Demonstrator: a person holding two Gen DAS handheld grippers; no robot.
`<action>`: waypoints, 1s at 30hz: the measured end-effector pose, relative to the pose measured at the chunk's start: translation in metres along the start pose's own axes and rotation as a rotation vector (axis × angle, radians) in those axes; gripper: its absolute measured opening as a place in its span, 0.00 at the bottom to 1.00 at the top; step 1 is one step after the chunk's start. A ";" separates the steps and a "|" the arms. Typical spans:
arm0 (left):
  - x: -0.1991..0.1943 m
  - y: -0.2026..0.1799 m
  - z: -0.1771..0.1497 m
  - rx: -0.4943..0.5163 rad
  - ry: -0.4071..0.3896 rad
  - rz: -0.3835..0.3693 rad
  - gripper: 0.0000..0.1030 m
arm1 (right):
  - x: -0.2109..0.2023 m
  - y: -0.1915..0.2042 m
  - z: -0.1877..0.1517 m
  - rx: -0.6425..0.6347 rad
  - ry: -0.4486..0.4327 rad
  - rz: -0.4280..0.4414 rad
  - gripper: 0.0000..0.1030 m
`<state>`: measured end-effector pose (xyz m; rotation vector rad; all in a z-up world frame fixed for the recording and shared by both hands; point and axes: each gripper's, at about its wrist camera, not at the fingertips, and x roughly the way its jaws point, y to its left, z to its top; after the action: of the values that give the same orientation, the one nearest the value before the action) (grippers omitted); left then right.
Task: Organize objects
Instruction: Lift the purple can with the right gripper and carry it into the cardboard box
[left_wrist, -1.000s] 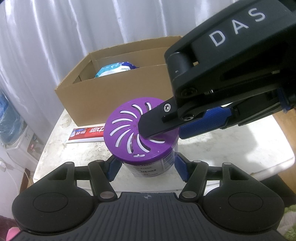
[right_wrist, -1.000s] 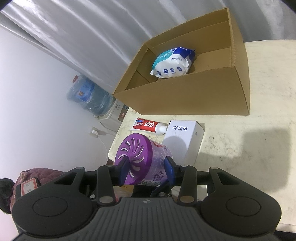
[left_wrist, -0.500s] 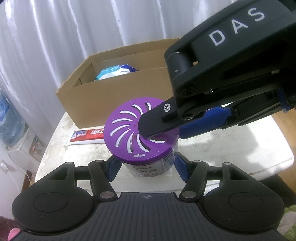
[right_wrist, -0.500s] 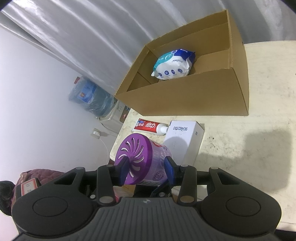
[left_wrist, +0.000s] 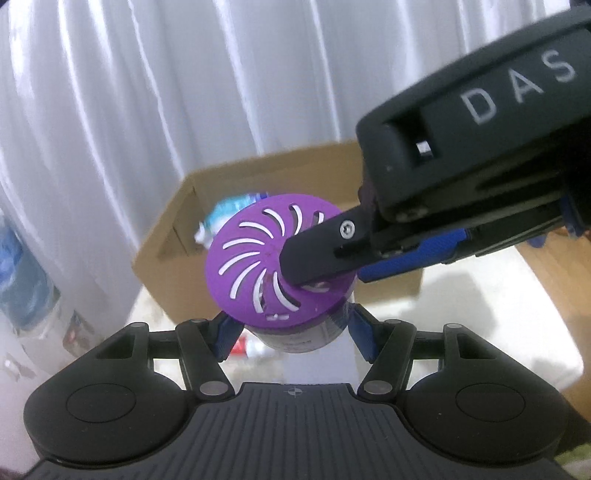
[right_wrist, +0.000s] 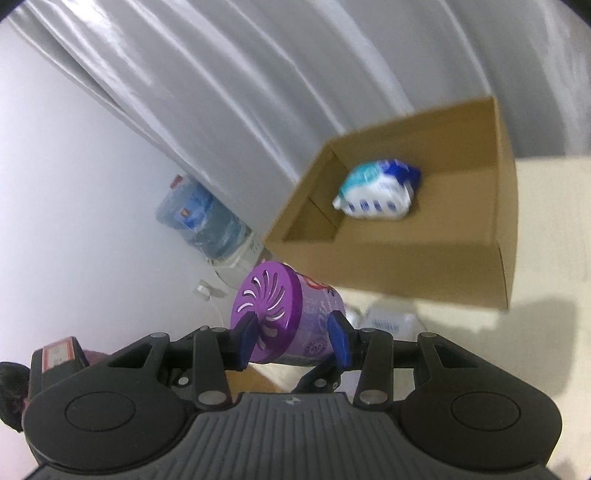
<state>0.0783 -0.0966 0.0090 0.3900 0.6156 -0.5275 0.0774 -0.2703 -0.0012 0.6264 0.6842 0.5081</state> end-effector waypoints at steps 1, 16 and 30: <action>0.001 0.002 0.006 0.012 -0.011 0.006 0.60 | -0.001 0.002 0.006 -0.006 -0.011 0.004 0.45; 0.083 0.024 0.118 0.082 -0.031 -0.080 0.60 | 0.003 -0.011 0.117 -0.093 -0.067 -0.056 0.53; 0.256 0.042 0.170 -0.057 0.265 -0.305 0.60 | 0.091 -0.090 0.202 -0.133 0.220 -0.234 0.53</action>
<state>0.3546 -0.2352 -0.0169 0.3158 0.9523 -0.7540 0.3017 -0.3497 0.0231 0.3616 0.9118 0.4034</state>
